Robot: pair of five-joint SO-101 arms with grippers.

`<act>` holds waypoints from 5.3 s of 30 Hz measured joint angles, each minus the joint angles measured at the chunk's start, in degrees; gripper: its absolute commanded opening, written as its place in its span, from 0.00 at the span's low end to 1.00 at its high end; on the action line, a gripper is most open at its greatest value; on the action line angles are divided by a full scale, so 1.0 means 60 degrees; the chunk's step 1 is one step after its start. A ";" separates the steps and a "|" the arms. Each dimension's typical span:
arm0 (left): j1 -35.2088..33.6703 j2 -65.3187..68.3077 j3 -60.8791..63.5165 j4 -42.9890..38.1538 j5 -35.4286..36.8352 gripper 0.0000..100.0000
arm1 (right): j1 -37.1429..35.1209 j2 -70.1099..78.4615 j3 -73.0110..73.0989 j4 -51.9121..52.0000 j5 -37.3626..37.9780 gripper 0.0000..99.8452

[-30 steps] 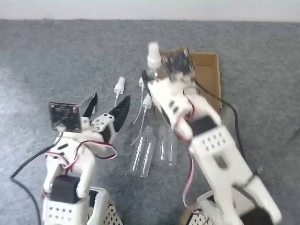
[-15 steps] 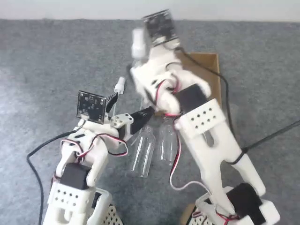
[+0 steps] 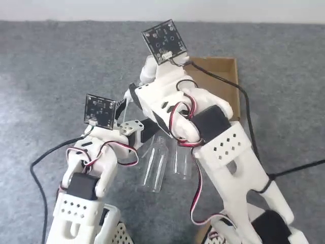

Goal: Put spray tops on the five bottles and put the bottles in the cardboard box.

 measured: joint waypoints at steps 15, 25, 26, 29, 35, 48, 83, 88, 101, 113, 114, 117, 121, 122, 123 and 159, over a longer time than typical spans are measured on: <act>-0.1407 0.0015 0.0000 0.0000 -0.0469 0.05 | 0.2872 0.4176 0.0000 -0.4234 0.0703 0.01; -0.3912 0.0044 0.0747 -0.0059 -0.0425 0.02 | 0.3223 0.6418 0.0000 -0.6916 0.0703 0.01; -0.3912 0.0044 0.0791 -0.0147 -0.0440 0.02 | 0.3223 0.6549 0.0000 -0.7048 0.0703 0.01; -0.3883 0.0044 0.1128 -0.0513 -0.0513 0.02 | 0.3253 0.6886 0.0000 -0.7385 0.0703 0.01; -0.3883 0.0044 0.1275 -0.0586 -0.0513 0.02 | 0.3223 0.7414 0.0000 -0.7868 0.0703 0.01; -0.3883 0.0044 0.1275 -0.0586 -0.0513 0.02 | 0.3223 0.7560 0.0000 -0.8117 0.0703 0.01; -0.3897 0.0044 0.1451 -0.0586 -0.0513 0.02 | 0.3121 0.7560 0.0000 -0.8117 0.0703 0.15; -0.3897 0.0044 0.1451 -0.0586 -0.0513 0.02 | 0.3121 0.7560 0.0000 -0.8117 0.0703 0.15; -0.3897 0.0044 0.1451 -0.0586 -0.0513 0.02 | 0.3121 0.7560 0.0000 -0.7810 0.0703 0.29; -0.3897 0.0044 0.1451 -0.0586 -0.0513 0.02 | 0.3121 0.7560 0.0000 -0.7795 0.0703 0.29; -0.3897 0.0044 0.1451 -0.0586 -0.0513 0.02 | 0.3121 0.7560 0.0000 -0.7795 0.0703 0.29; -0.3897 0.0044 0.1451 -0.0586 -0.0513 0.02 | 0.3106 0.7560 0.0000 -0.7795 0.0703 0.29; -0.3897 0.0044 0.1451 -0.0586 -0.0513 0.02 | 0.3106 0.7546 0.0000 -0.7795 0.0703 0.29; -0.3897 0.0044 0.1451 -0.0586 -0.0513 0.02 | 0.3121 0.7516 0.0000 -0.7795 0.0703 0.29; -0.3897 0.0044 0.1451 -0.0586 -0.0513 0.02 | 0.3121 0.7458 0.0000 -0.7795 0.0703 0.29; -0.3897 0.0044 0.1451 -0.0586 -0.0513 0.02 | 0.3106 0.0176 0.0000 -0.1451 0.0703 0.29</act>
